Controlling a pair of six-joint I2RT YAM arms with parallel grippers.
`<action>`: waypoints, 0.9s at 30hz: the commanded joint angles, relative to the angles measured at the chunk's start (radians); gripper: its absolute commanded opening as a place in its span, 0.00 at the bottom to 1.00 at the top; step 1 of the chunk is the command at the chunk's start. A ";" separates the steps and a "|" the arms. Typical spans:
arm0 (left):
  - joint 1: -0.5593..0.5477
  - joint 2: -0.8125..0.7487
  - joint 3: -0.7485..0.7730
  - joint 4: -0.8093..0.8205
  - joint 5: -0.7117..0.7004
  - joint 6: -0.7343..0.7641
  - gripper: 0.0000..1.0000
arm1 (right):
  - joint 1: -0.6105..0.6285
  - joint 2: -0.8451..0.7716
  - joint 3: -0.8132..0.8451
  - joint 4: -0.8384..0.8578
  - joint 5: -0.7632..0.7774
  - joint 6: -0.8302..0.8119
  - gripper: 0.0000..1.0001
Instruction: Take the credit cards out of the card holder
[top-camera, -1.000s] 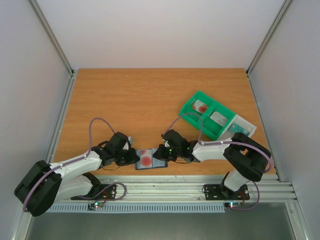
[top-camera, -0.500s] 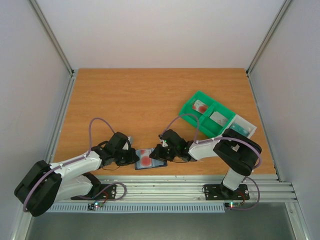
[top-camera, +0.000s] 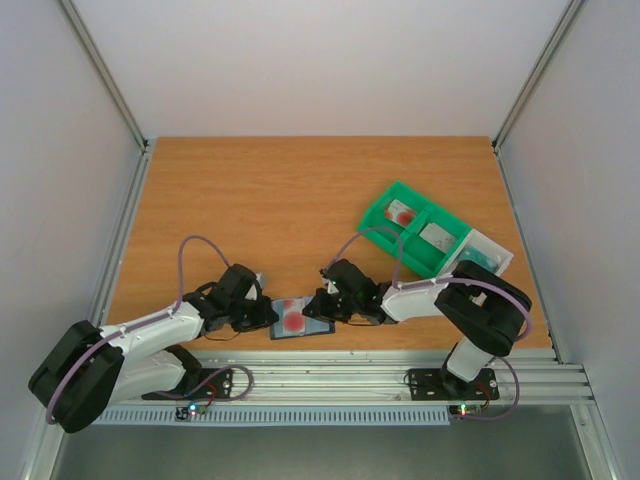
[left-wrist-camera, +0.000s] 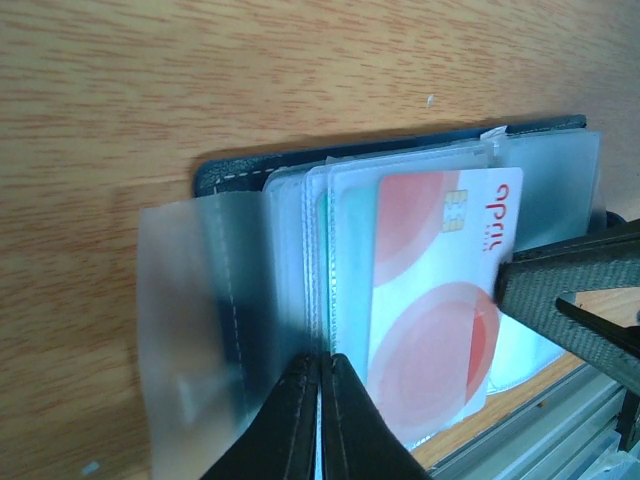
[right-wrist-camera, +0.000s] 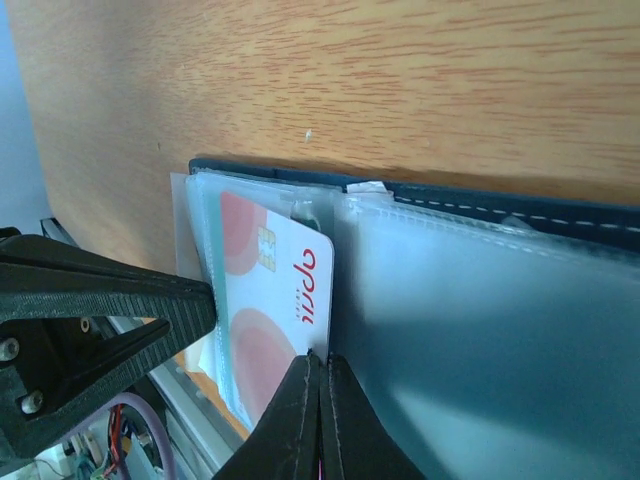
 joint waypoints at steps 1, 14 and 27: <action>0.000 -0.004 -0.021 -0.031 -0.023 0.013 0.05 | -0.018 -0.053 -0.030 -0.052 0.038 -0.031 0.01; 0.001 -0.010 -0.018 -0.042 -0.024 0.016 0.05 | -0.038 -0.097 -0.048 -0.077 0.040 -0.044 0.01; 0.000 -0.044 0.033 -0.092 -0.012 0.017 0.12 | -0.072 -0.166 -0.090 -0.077 0.010 -0.054 0.01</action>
